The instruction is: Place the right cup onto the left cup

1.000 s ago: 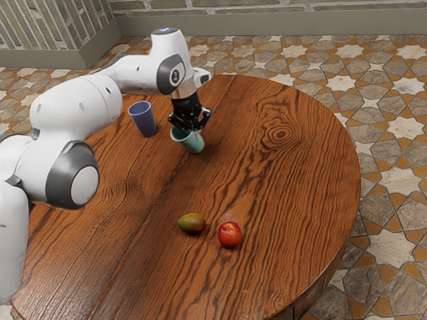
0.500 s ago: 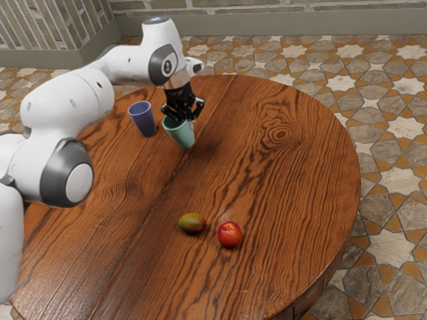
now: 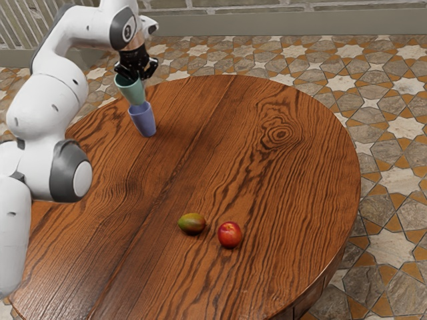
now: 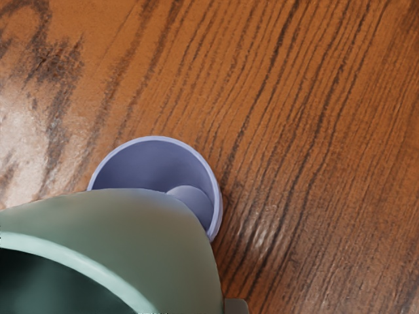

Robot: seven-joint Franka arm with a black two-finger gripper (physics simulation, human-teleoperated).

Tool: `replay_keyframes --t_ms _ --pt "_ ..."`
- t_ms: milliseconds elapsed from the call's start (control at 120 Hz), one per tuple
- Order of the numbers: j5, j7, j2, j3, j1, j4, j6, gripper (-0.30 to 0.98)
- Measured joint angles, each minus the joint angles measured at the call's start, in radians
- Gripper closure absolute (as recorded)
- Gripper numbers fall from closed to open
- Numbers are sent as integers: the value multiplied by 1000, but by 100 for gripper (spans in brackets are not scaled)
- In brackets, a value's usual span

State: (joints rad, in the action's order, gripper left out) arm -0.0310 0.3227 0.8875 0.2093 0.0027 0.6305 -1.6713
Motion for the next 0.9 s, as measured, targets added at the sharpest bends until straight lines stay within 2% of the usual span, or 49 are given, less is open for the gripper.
replay_keyframes --t_ms 208,900 --pt "-10 -17 104 1 41 -147 22 78" --pt "16 -44 142 -15 49 -150 24 78"
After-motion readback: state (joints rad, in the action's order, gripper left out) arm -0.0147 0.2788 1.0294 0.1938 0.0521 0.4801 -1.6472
